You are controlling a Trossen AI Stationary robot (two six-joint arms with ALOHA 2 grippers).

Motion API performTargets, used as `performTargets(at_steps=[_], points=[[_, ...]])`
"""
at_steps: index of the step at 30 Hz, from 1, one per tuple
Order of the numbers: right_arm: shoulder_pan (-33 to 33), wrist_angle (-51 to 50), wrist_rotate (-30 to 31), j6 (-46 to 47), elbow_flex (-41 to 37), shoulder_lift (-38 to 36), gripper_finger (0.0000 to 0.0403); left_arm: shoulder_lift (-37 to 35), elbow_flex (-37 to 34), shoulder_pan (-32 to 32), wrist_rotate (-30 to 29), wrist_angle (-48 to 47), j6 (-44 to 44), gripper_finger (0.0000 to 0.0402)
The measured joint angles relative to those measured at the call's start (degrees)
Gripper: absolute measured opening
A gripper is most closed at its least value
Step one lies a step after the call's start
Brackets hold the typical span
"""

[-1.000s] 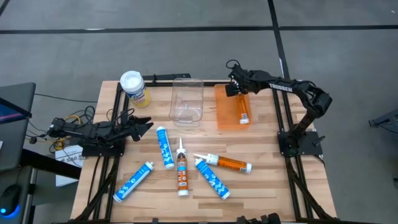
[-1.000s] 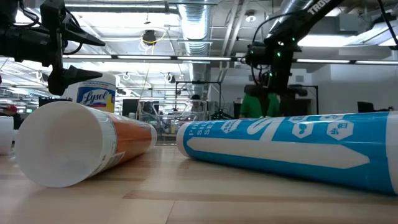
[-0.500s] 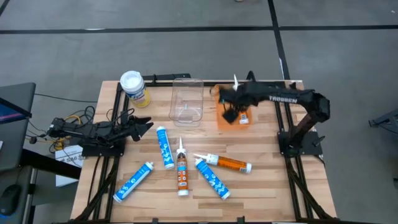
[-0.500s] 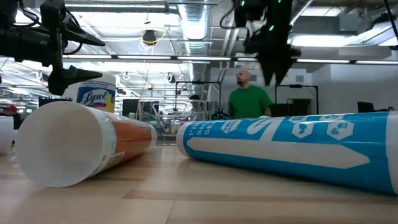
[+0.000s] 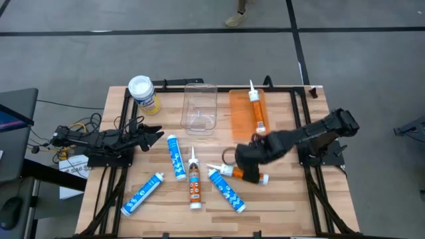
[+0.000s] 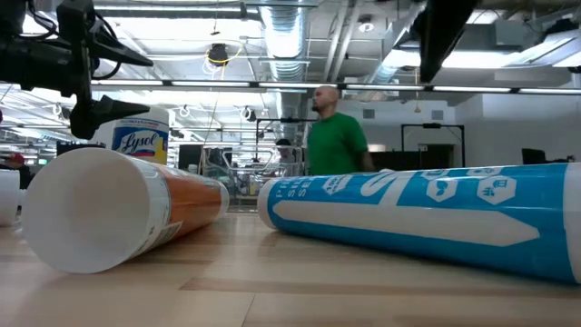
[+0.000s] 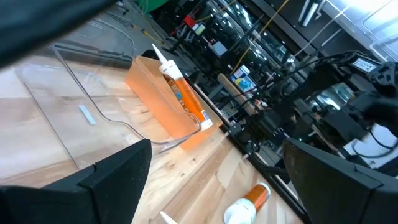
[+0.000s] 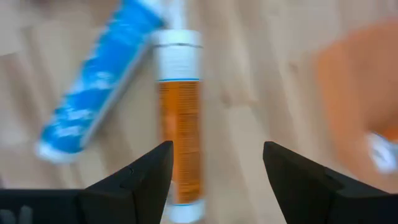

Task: Pick & place silicon tubes, Sealant and Lysol wipes
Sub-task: Put the right orange sealant into the orange bin

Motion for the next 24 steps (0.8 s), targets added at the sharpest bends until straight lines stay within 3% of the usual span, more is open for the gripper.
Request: performTargets(at_steps=[13,24], points=[[5.0,4.3,0.2,3.6,0.0,0.6,0.0248,0.0,0.0,0.0,3.5,0.0,-0.1,0.0355],[4.8,6.4,-0.4,3.6,-2.4,1.7,0.0346,0.0,0.0,0.0,3.9,0.0,-0.1,0.0355]])
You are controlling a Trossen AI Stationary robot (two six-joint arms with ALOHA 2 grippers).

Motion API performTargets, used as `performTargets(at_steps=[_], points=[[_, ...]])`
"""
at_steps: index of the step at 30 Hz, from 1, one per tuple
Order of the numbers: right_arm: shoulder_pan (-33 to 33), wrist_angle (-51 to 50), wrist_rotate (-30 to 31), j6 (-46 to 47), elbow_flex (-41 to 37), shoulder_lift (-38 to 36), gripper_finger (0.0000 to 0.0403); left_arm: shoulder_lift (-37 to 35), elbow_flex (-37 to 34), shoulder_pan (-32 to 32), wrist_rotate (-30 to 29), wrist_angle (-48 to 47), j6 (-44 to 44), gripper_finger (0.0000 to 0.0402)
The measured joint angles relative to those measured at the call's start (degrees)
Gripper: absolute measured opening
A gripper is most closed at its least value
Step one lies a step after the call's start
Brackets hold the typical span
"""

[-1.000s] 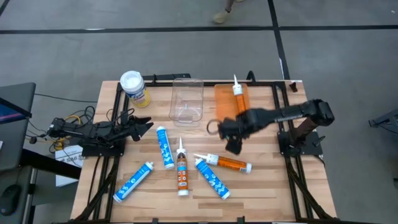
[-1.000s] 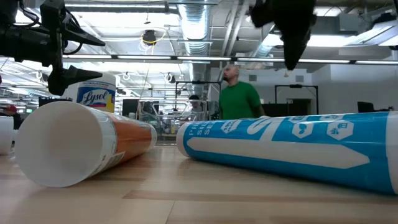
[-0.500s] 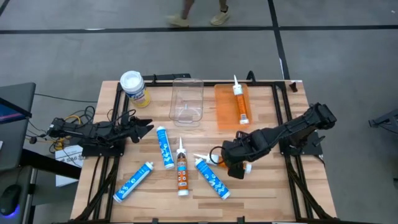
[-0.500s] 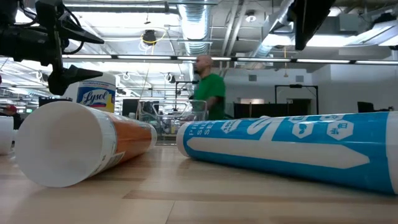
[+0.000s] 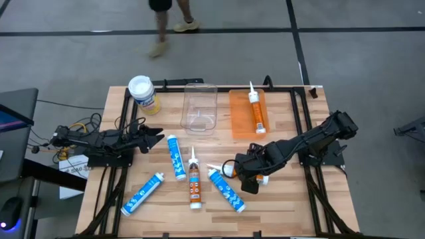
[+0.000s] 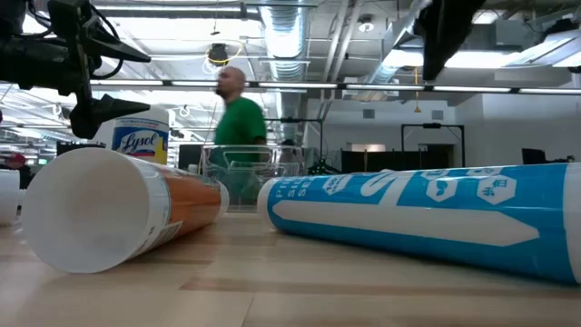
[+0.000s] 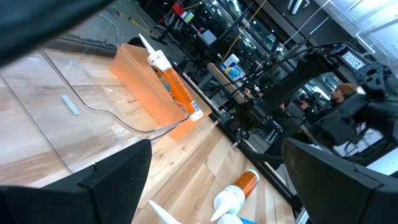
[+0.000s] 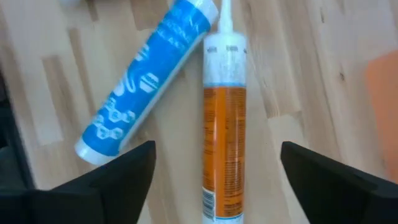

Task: Pick & place silicon tubes, Sealant and Lysol wipes
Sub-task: Put the right orange sealant into the orange bin

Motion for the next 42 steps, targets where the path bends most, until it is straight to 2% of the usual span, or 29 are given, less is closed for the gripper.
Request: performTargets(at_steps=[4,8,21,33,42], points=[[-0.8,4.7,-3.9,-0.3,-4.2,2.3,0.0375,0.0,0.0,0.0,0.0,0.0,0.0,0.0355],[-1.0,7.0,-4.0,-0.2,-5.7,5.2,0.0390,0.0,0.0,0.0,0.0,0.0,0.0,0.0355],[-2.0,8.1,-4.4,-1.0,-6.0,19.4,0.0396,0.0,0.0,0.0,1.2,0.0,-1.0,0.0355],[-1.0,8.9,-1.4,-1.2,-6.1,19.5,0.0394,0.0,0.0,0.0,2.5,0.0,-1.0,0.0355],[-1.0,8.9,-1.5,-0.6,-6.1,19.6,0.0391,0.0,0.0,0.0,2.5,0.0,-1.1,0.0355]])
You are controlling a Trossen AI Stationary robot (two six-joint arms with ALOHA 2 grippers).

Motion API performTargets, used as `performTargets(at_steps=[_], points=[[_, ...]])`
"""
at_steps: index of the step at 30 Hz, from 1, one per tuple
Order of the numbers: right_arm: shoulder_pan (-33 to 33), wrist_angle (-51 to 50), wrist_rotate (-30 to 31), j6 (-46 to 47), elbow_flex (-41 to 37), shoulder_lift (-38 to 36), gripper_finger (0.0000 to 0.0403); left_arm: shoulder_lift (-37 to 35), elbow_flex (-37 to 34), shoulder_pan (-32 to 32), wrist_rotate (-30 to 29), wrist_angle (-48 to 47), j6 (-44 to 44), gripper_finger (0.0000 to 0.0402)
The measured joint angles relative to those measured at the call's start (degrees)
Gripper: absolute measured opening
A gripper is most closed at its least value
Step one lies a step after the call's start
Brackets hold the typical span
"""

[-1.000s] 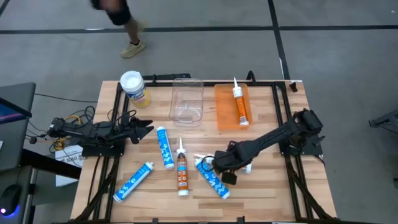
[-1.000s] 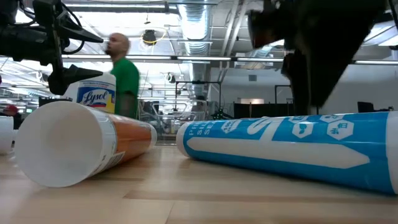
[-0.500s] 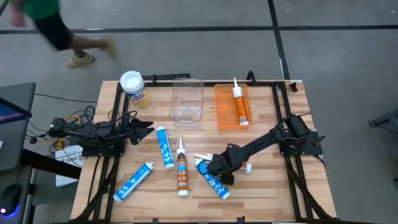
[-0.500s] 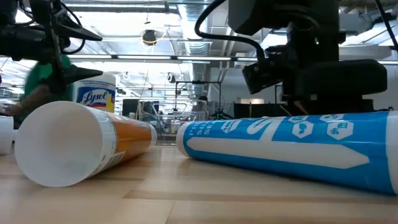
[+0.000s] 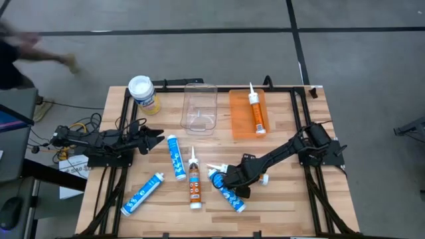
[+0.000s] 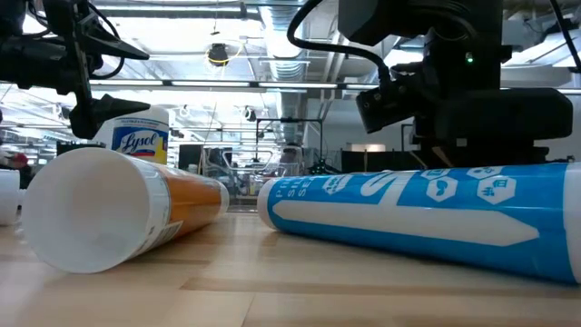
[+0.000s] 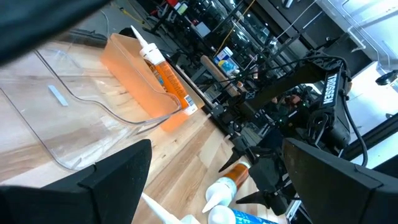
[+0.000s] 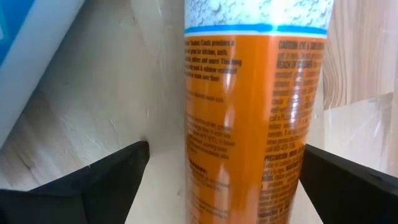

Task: Pick & place silicon tubes, Sealant and Lysol wipes
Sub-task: Put the right orange sealant into the orange bin

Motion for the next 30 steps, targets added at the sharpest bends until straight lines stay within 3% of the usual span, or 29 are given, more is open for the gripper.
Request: performTargets(at_steps=[5,15,20,30], points=[[0.0,-0.7,0.1,2.8,0.1,0.1,0.0352,0.0,0.0,0.0,0.0,0.0,0.0,0.0355],[0.0,-3.4,0.6,6.6,0.0,-0.2,0.0195,0.0,0.0,0.0,0.0,0.0,0.0,0.0355],[-0.4,-6.0,0.7,10.1,-0.2,-2.9,0.0188,0.0,0.0,0.0,-0.1,0.0,0.0,0.0355],[-2.4,-9.0,3.3,21.1,0.0,-17.9,0.0192,0.0,0.0,0.0,-0.2,0.0,0.2,0.0355]])
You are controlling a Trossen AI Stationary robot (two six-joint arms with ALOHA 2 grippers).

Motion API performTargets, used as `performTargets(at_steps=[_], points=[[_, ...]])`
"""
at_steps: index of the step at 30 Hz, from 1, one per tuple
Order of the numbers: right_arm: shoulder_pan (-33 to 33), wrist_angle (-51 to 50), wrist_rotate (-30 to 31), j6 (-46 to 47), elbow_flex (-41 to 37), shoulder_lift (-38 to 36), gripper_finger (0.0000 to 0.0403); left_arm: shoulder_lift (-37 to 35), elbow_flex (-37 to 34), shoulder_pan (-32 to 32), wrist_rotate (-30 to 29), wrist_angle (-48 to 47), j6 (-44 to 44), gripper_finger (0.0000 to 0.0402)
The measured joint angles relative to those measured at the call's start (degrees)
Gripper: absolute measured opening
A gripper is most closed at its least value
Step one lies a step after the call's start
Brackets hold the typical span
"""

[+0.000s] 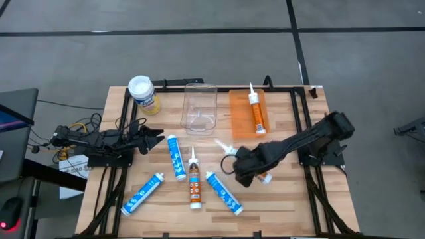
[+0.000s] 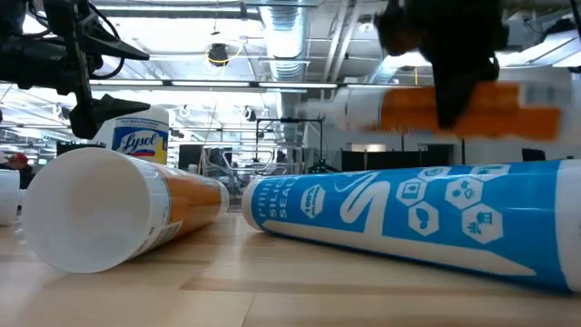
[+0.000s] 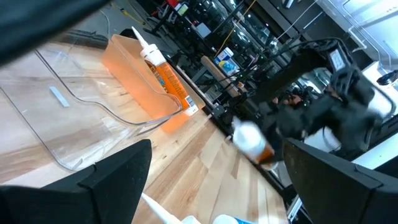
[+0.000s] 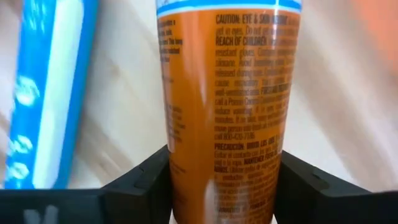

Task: Pick & place silicon tubes, Sealant and Lysol wipes
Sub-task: Put the right orange sealant into the orange bin

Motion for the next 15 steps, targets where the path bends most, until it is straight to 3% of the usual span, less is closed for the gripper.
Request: performTargets(at_steps=[7,15], points=[[-7.4,0.2,13.1,4.5,0.0,-9.6,0.0187,0.0,0.0,0.0,0.0,0.0,0.0,0.0355],[-23.1,1.4,24.6,2.7,0.0,-13.9,0.0191,0.0,0.0,0.0,0.0,0.0,0.0,0.0355]])
